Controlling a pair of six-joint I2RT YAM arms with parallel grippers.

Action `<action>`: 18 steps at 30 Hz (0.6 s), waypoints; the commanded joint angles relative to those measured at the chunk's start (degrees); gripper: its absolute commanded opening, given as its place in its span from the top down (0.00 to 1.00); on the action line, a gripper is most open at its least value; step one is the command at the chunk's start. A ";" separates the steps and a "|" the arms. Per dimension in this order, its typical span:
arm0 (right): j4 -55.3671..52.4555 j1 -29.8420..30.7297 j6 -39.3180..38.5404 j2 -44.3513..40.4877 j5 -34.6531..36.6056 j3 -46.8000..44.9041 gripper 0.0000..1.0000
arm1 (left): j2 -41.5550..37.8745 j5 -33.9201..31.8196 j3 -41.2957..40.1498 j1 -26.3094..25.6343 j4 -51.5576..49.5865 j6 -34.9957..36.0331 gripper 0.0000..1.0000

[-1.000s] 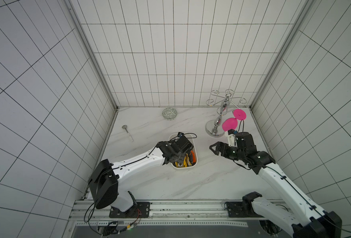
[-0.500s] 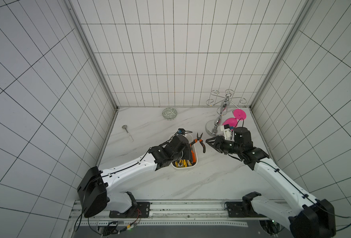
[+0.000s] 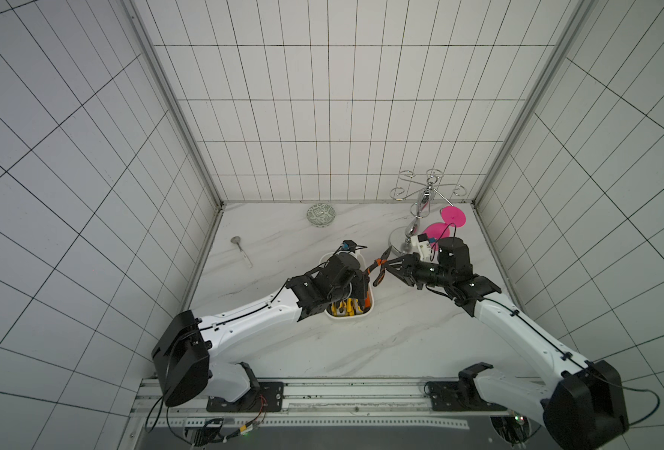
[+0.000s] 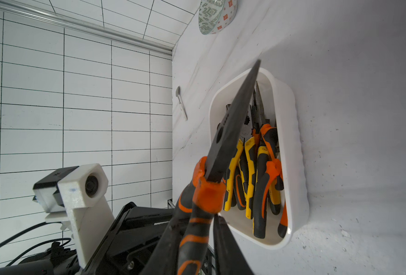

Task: Take the pliers out of the storage box
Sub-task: Place the pliers at the center of the board.

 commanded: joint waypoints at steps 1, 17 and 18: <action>2.71 0.59 1.43 1.28 -0.72 -0.57 0.71 | 0.67 2.19 2.84 -0.89 4.57 0.86 1.00; 1.54 0.67 2.04 2.66 -0.13 -0.50 0.86 | 0.46 2.91 2.06 -2.32 5.44 3.39 1.00; 1.17 0.60 1.72 2.37 -0.05 -0.54 0.90 | 0.63 2.92 2.04 -2.31 5.37 3.36 1.00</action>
